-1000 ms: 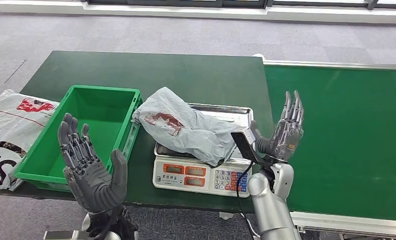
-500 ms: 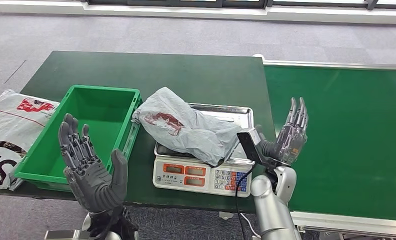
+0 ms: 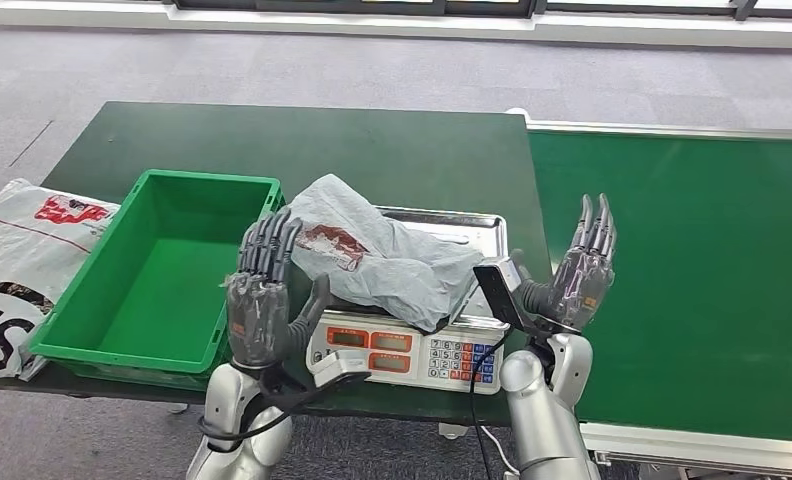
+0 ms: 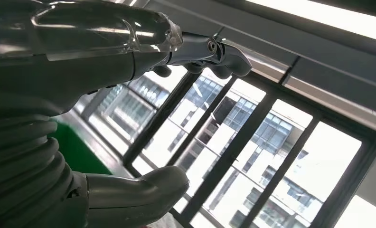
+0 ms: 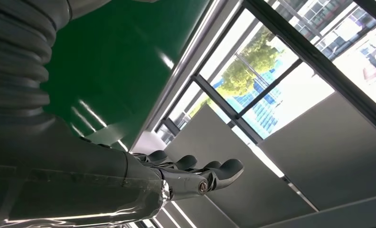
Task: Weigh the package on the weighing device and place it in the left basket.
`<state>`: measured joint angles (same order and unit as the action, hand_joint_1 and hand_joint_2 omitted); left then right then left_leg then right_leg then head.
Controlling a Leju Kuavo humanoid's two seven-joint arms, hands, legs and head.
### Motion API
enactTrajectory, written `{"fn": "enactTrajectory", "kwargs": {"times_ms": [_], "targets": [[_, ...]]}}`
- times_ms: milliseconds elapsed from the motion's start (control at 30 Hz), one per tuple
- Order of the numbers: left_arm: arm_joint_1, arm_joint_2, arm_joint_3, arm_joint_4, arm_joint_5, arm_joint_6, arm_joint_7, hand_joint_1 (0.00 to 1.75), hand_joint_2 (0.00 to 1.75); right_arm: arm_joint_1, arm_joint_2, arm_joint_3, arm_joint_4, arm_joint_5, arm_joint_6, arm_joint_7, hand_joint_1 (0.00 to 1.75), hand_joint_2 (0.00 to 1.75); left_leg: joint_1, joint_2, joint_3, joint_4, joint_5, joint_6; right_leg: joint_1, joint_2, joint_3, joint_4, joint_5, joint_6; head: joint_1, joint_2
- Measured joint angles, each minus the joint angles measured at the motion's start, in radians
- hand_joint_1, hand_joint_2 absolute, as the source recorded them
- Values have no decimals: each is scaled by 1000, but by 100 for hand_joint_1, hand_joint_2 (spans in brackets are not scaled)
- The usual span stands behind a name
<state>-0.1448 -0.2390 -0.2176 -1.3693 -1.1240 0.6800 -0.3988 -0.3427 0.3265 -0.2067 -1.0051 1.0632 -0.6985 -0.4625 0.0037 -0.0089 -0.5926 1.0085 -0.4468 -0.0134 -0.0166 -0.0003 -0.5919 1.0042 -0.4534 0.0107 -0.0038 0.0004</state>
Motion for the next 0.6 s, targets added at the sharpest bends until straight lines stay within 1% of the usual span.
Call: {"fn": "enactTrajectory", "kwargs": {"times_ms": [33, 100, 200, 300, 500, 600], "targets": [[-38, -1, 10, 51, -41, -4, 20, 0, 175, -1, 1, 0, 1, -3, 0, -2, 0, 175, 0, 0, 0, 0, 0, 0, 0, 0, 0, 0, 0, 0, 0, 0], [-109, -2, 27, 148, -68, -8, 37, 0, 175, -2, 3, 2, 4, -6, 0, -3, 0, 175, 0, 0, 0, 0, 1, -1, 0, 0, 0, 0, 1, 0, 0, 0], [-175, -5, 43, 244, -77, -8, 43, 0, 175, -3, 3, 3, 7, -6, 0, -3, 0, 175, 0, 0, 0, 0, 1, -1, 0, 1, 0, 0, 1, 0, 0, 0], [-206, -7, 52, 299, -79, -7, 45, 0, 175, -4, 3, 4, 9, -6, 0, -3, 0, 175, 0, 0, 0, 0, 1, -1, 0, 1, 0, 0, 1, 0, 0, 0], [-243, -11, 55, 367, -80, -9, 48, 0, 175, -5, 3, 4, 11, -10, 0, -5, 0, 175, 0, 0, -1, 0, 1, -1, 0, 1, -1, 0, 1, 0, 0, 0], [-301, -18, 55, 449, -81, -12, 53, 0, 175, -7, 4, 4, 13, -10, 0, -6, 0, 175, 0, 0, -1, 0, 1, 0, 0, 0, -1, 0, 1, 0, 0, 0]]}}
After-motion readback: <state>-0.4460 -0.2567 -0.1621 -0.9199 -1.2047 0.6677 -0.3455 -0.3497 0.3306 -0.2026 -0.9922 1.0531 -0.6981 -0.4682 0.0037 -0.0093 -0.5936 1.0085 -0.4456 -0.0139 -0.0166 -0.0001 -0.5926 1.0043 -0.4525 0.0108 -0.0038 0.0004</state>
